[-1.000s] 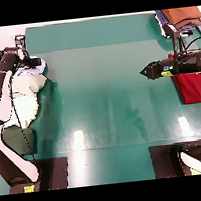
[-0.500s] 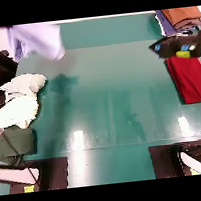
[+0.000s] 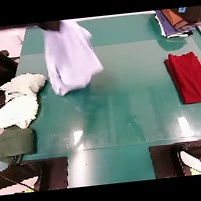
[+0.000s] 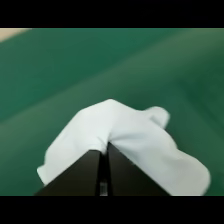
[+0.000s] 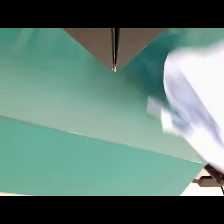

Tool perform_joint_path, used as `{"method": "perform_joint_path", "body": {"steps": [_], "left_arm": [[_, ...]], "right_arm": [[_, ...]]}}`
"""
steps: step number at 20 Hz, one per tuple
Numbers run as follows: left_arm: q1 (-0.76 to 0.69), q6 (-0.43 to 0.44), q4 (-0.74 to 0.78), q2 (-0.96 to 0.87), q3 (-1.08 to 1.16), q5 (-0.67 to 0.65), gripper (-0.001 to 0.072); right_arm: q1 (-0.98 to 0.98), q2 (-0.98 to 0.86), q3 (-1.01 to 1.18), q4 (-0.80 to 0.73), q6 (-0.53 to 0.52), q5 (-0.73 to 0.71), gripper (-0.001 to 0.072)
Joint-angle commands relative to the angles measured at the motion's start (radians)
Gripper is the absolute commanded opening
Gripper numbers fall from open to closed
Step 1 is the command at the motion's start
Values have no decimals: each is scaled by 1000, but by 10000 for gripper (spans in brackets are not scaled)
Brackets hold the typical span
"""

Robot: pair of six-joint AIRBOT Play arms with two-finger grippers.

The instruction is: Fold the shirts.

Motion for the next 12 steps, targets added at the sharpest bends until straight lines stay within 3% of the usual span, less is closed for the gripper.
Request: {"method": "perform_joint_path", "body": {"steps": [1, 2, 3, 6, 10, 12], "left_arm": [[-185, 93, -193, -38, -111, 58, 176], [-206, 98, -232, -61, -126, 80, 460], [-211, 97, -249, -88, -127, 87, 518], [-134, 26, -190, -112, -127, 68, 518], [201, -93, -203, -113, -155, -22, 518], [366, -95, -246, -113, -236, -51, 518]], "right_arm": [[-8, -38, 101, 0, 0, 62, 19], [-8, -41, 112, 1, 0, 66, 19], [-8, -42, 114, 1, 0, 68, 19], [-8, -41, 114, 1, 0, 101, 19], [-8, -42, 114, 1, 0, 108, 19], [-8, -43, 114, 1, 0, 108, 19]]}}
